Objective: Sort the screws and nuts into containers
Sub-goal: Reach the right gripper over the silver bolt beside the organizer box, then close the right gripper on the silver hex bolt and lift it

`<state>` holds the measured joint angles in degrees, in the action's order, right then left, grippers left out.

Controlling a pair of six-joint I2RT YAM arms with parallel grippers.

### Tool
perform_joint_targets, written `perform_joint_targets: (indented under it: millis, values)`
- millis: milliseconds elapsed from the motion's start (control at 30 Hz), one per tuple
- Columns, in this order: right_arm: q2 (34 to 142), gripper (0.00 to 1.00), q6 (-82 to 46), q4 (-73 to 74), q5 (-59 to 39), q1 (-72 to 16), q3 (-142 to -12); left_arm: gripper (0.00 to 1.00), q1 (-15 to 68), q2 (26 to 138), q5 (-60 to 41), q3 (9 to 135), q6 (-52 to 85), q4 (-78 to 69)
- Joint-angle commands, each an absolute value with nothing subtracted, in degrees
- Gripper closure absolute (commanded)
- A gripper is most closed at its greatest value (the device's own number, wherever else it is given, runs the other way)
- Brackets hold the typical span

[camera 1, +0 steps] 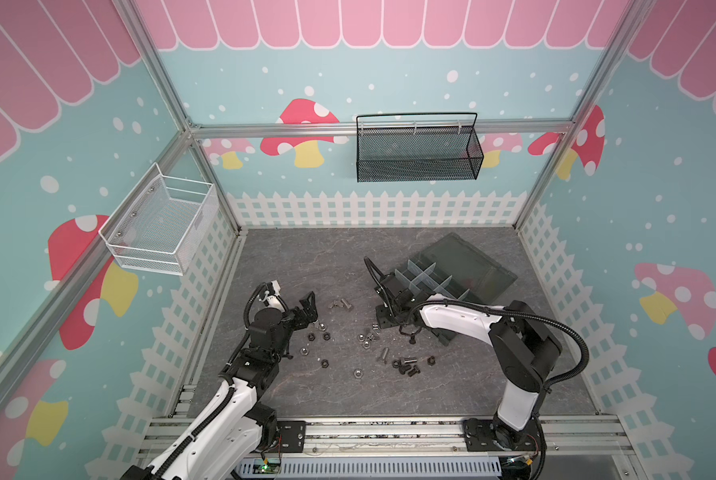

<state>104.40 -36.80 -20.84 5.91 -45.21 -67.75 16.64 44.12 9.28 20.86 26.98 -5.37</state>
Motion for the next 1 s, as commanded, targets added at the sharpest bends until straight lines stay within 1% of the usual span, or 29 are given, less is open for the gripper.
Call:
perform_joint_targets:
  millis: [0, 100, 300, 433, 600, 733, 767, 967]
  values:
    - [105.89, 0.63, -38.50, -22.52, 6.28, -45.34, -69.26, 0.00, 16.81, 43.34, 10.36, 19.73, 27.33, -5.00]
    - [106.51, 0.70, -38.40, -22.09, 6.32, -45.35, -69.26, 0.00, 16.85, 43.42, 10.48, 19.42, 27.33, -5.44]
    - [107.55, 0.73, -38.49, -20.90, 6.43, -45.35, -69.43, 0.00, 16.88, 43.42, 10.21, 19.42, 27.33, -5.60]
    - [107.92, 0.83, -38.41, -20.75, 7.24, -45.35, -69.85, 0.00, 16.87, 43.42, 10.06, 19.31, 27.42, -5.82]
    - [108.22, 0.84, -38.15, -20.80, 8.04, -45.34, -70.47, 0.00, 16.88, 43.43, 9.80, 19.41, 27.42, -5.90]
    - [108.22, 0.98, -37.80, -21.18, 8.32, -45.29, -71.01, 0.00, 16.87, 43.47, 9.72, 19.42, 27.42, -5.99]
    - [107.96, 1.00, -37.76, -21.37, 8.35, -45.29, -71.10, 0.00, 16.88, 43.47, 9.69, 19.48, 27.42, -6.02]
    - [105.12, 1.00, -36.28, -24.48, 10.77, -45.35, -72.20, 0.00, 16.83, 43.77, 9.51, 19.69, 27.49, -5.91]
